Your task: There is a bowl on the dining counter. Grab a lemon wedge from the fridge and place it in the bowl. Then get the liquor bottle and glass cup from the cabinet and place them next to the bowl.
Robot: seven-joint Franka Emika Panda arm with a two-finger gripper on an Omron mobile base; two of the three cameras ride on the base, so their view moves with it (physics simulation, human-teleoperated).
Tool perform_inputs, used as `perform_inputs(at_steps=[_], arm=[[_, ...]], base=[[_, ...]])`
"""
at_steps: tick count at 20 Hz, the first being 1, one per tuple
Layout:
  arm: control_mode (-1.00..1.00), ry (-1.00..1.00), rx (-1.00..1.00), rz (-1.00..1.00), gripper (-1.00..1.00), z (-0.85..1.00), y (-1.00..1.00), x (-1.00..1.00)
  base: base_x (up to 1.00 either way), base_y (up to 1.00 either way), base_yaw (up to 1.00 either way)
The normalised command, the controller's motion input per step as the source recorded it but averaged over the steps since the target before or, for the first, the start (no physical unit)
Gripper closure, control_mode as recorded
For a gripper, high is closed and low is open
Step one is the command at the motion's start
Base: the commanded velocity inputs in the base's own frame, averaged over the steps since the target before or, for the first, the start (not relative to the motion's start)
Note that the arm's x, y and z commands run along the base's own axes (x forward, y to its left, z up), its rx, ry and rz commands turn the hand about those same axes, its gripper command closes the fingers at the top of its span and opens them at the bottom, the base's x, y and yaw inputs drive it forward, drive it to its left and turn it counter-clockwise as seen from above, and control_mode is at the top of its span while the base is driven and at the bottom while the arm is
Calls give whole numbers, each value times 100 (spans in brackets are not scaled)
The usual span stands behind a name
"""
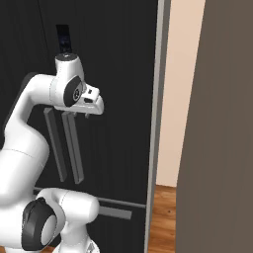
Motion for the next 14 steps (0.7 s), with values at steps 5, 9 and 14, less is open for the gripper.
perform_inputs(at_steps=[5, 9, 14], arm=[[-100, 0, 0, 0, -100, 0, 0, 0], [-100, 0, 0, 0, -100, 0, 0, 0], [-100, -11, -3, -2, -100, -22, 11, -16]], base=[[0, 0, 0], [0, 0, 0], [0, 0, 0]])
